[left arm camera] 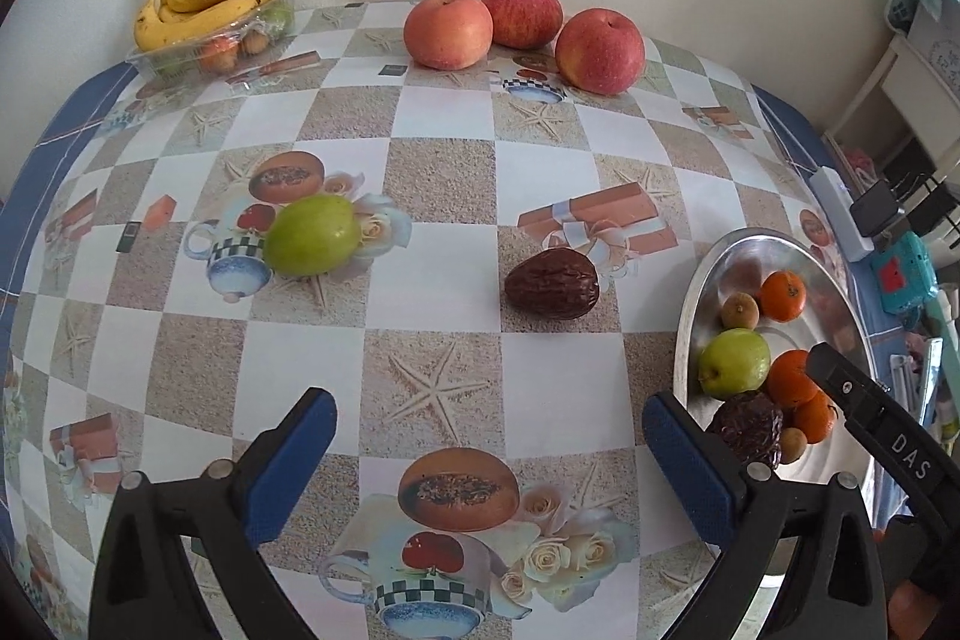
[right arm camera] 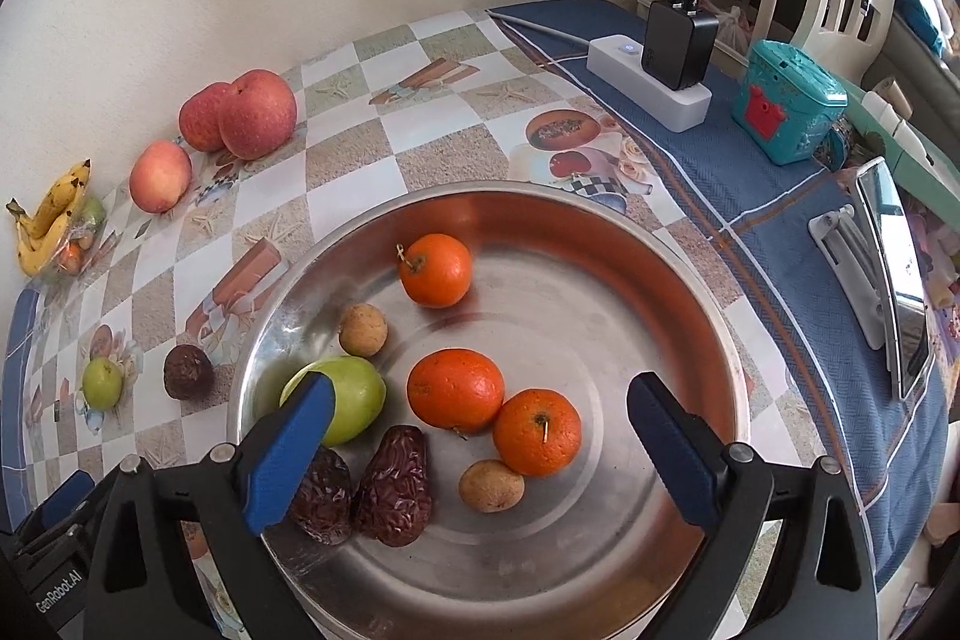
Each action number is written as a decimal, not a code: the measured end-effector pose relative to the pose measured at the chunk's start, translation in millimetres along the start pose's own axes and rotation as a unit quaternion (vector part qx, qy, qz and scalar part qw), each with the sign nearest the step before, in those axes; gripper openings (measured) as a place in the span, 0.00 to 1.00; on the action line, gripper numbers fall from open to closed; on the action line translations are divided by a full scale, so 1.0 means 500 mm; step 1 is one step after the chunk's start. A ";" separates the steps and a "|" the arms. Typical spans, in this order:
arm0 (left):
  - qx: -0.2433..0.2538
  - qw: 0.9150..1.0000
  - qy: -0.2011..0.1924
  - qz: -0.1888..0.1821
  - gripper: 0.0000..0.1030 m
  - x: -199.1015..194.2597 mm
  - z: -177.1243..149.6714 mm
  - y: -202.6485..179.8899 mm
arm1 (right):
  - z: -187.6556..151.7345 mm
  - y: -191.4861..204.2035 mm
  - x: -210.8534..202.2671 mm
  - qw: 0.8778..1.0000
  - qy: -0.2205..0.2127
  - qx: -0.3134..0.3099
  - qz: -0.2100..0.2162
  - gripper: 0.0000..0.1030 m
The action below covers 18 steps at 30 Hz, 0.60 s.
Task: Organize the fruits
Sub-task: 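Move both open tools back toward the green pear and date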
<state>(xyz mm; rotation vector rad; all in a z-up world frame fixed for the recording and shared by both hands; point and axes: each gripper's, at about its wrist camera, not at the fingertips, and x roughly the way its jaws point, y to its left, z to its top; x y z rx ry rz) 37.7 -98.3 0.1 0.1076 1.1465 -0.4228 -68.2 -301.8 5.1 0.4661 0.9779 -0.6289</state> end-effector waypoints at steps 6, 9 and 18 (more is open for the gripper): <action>0.007 1.000 0.007 0.015 1.00 0.005 -0.002 0.003 | 0.000 0.003 0.000 1.000 -0.001 -0.001 0.000 0.95; 0.009 1.000 0.014 0.020 1.00 0.010 -0.003 0.006 | -0.001 0.004 0.001 1.000 0.001 0.000 0.001 0.95; -0.026 0.998 0.029 0.057 1.00 0.013 0.009 0.064 | -0.002 0.040 -0.005 0.999 -0.007 -0.031 0.020 0.95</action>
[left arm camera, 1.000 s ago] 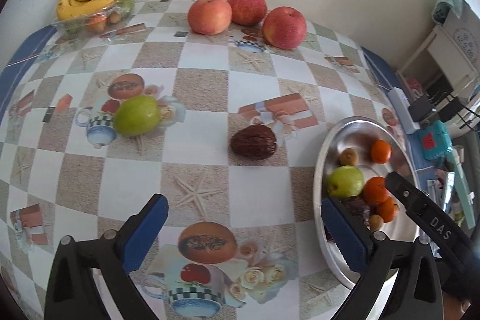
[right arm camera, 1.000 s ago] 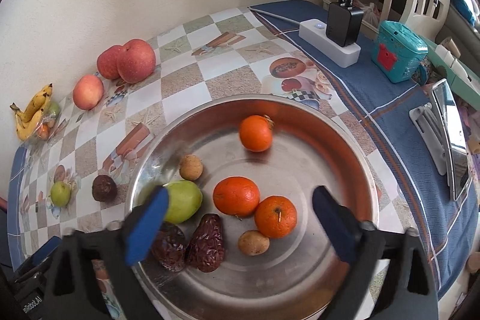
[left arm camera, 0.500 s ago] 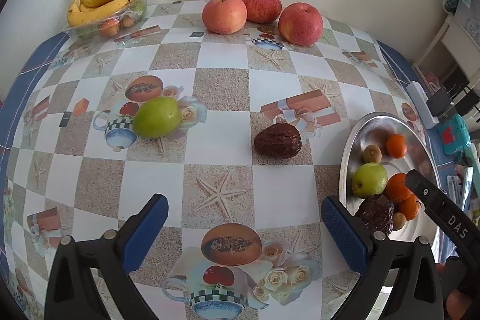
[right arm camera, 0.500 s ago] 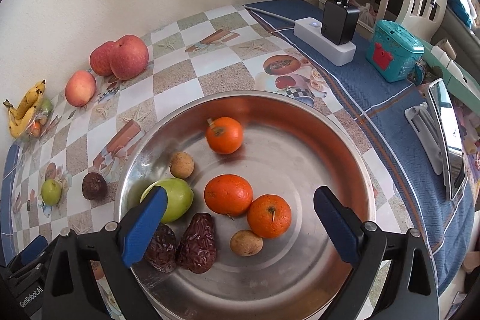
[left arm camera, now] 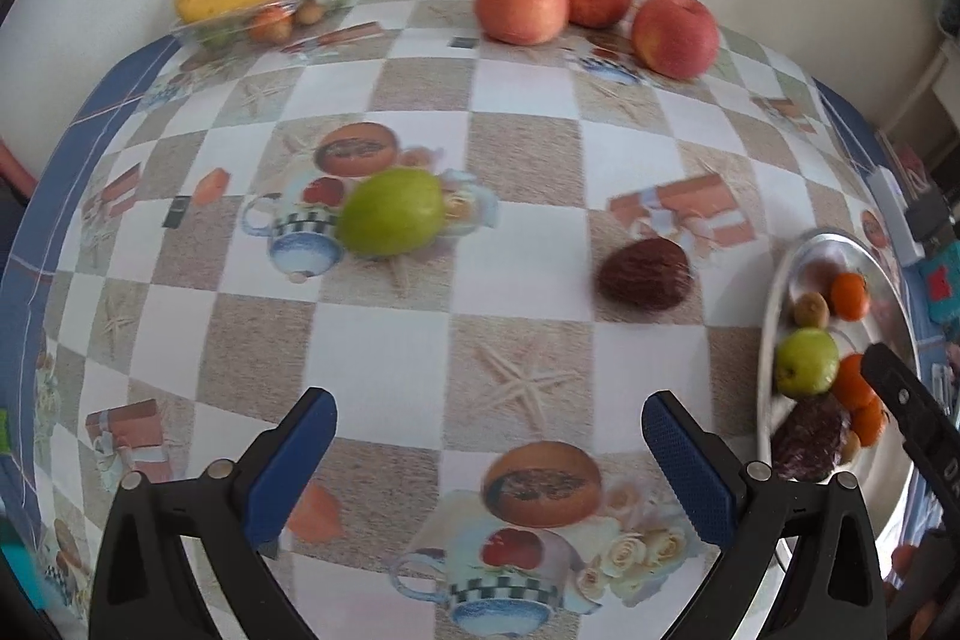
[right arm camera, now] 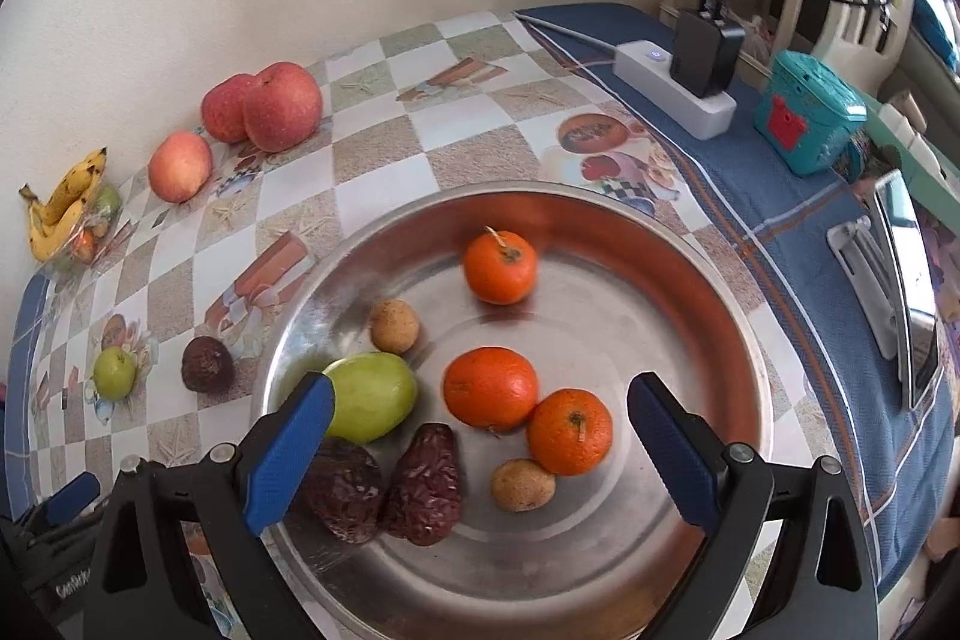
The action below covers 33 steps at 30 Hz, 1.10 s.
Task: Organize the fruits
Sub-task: 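Move both open tools back toward the green pear and date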
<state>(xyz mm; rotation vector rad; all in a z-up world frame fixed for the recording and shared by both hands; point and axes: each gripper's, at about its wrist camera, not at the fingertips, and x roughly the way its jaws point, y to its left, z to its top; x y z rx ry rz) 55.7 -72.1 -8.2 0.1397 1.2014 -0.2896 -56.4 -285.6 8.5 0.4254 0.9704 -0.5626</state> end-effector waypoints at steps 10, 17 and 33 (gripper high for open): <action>-0.096 0.994 -0.040 0.046 1.00 -0.038 0.049 0.159 | -0.009 0.110 -0.023 0.996 -0.010 -0.063 0.069 0.95; -0.132 0.987 -0.054 0.077 1.00 -0.050 0.062 0.237 | -0.012 0.166 -0.033 0.990 -0.010 -0.085 0.109 0.95; -0.094 0.994 -0.055 0.022 1.00 0.002 0.100 0.185 | 0.003 0.246 0.022 0.986 0.019 -0.116 0.117 0.95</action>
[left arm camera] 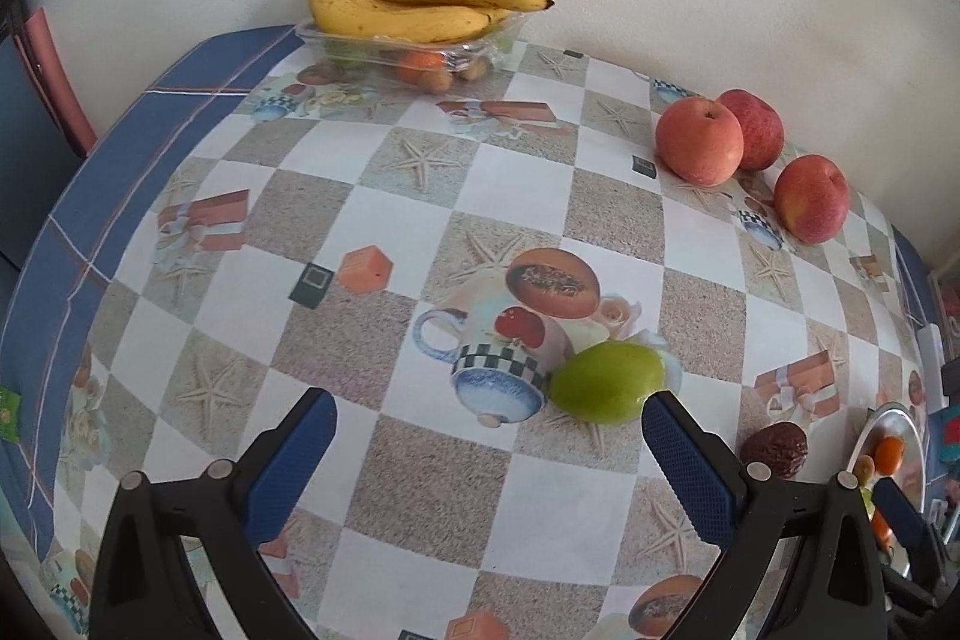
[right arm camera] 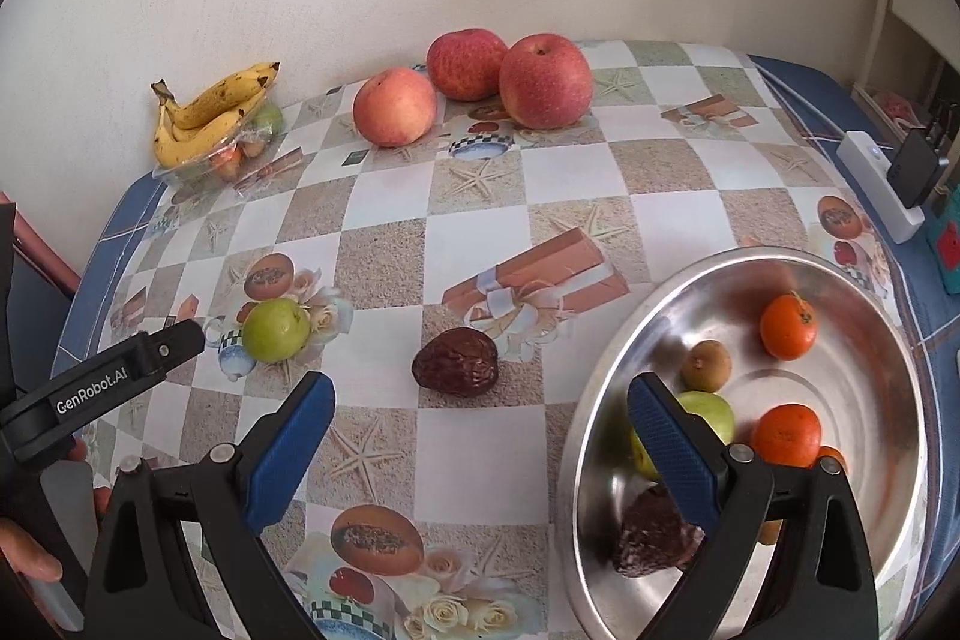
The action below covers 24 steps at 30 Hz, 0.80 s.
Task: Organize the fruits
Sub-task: 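Move both open tools back toward the green pear and date, then grasp a green pear with the left tool while the right tool grasps a date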
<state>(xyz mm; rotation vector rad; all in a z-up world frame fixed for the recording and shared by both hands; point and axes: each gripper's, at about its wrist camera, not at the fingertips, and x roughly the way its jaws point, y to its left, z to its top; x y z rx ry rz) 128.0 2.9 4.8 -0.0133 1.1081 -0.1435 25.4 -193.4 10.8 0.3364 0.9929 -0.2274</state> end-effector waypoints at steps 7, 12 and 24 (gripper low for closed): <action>0.014 0.999 0.018 -0.041 1.00 0.033 0.010 -0.027 | 0.010 0.024 0.044 1.000 0.016 -0.014 0.003 0.95; 0.016 0.998 0.017 -0.063 1.00 0.044 0.015 -0.042 | 0.015 0.030 0.069 0.999 0.022 -0.022 -0.012 0.95; 0.032 0.997 0.041 -0.061 0.95 0.085 0.014 -0.066 | 0.013 0.036 0.105 0.998 0.040 -0.036 -0.023 0.94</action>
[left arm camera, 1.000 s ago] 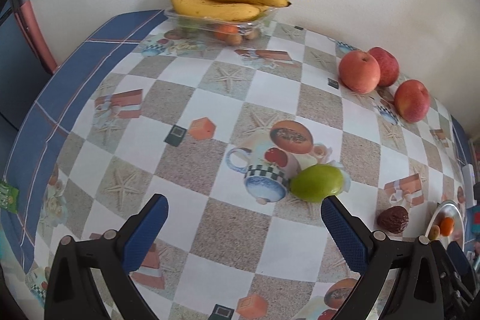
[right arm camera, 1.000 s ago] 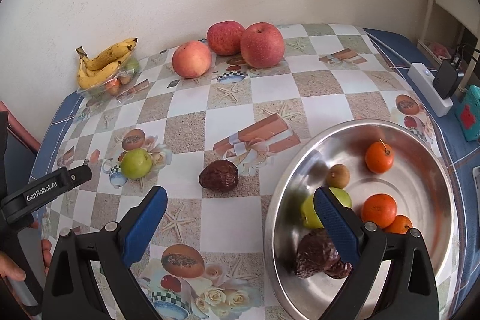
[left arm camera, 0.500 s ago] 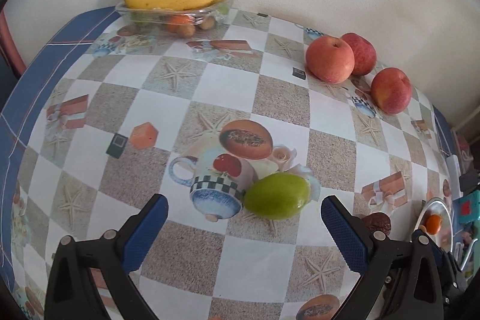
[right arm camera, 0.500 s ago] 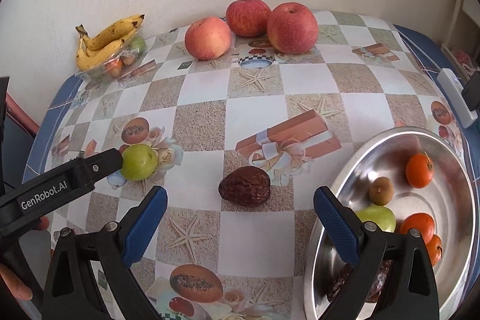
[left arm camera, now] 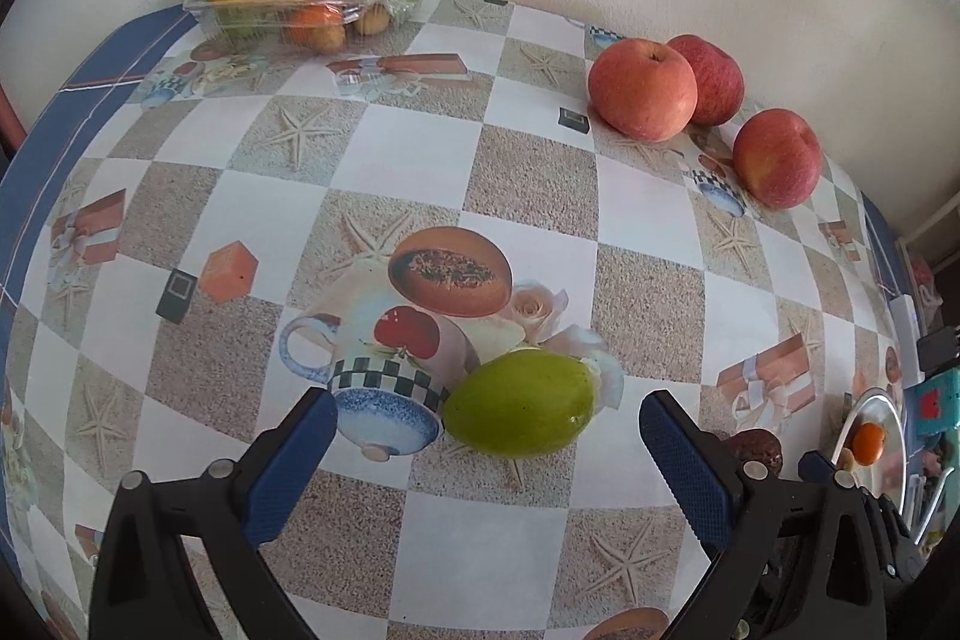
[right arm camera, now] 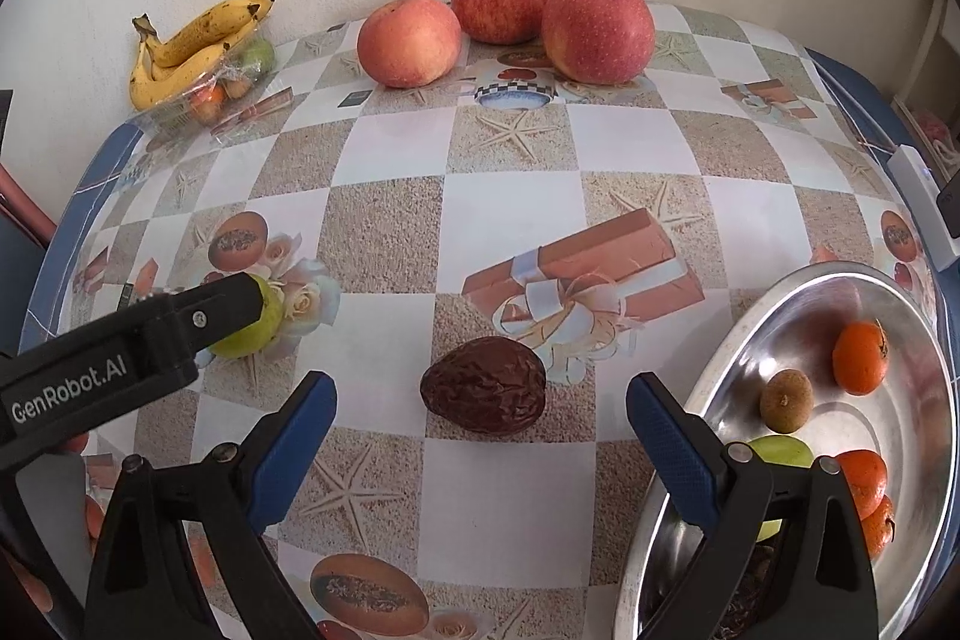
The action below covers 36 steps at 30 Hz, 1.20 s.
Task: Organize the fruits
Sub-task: 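Grasp a green pear with the left tool while the right tool grasps a date, then carry the pear and date into the steel bowl and open both tools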
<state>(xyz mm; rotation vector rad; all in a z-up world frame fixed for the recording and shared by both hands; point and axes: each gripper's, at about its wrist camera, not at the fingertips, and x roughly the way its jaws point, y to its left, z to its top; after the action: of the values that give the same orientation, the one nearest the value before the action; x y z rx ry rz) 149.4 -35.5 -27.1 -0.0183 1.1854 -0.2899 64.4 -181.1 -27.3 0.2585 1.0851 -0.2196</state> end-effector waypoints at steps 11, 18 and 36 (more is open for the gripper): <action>-0.012 0.999 0.026 -0.038 0.56 0.013 -0.004 0.005 | -0.002 -0.005 0.013 1.000 0.008 0.001 -0.002 0.45; -0.026 0.998 0.037 -0.042 0.56 0.005 -0.007 0.013 | -0.003 -0.009 0.008 1.000 0.006 0.008 0.002 0.45; -0.020 0.998 0.031 -0.052 0.56 -0.067 -0.050 0.003 | -0.039 0.001 -0.064 1.000 -0.012 0.001 0.006 0.45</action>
<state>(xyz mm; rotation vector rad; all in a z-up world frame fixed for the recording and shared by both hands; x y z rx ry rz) 115.4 -22.8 -6.5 -0.1072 1.2531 -0.3592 34.0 -172.9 -7.4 0.2649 1.0598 -0.2121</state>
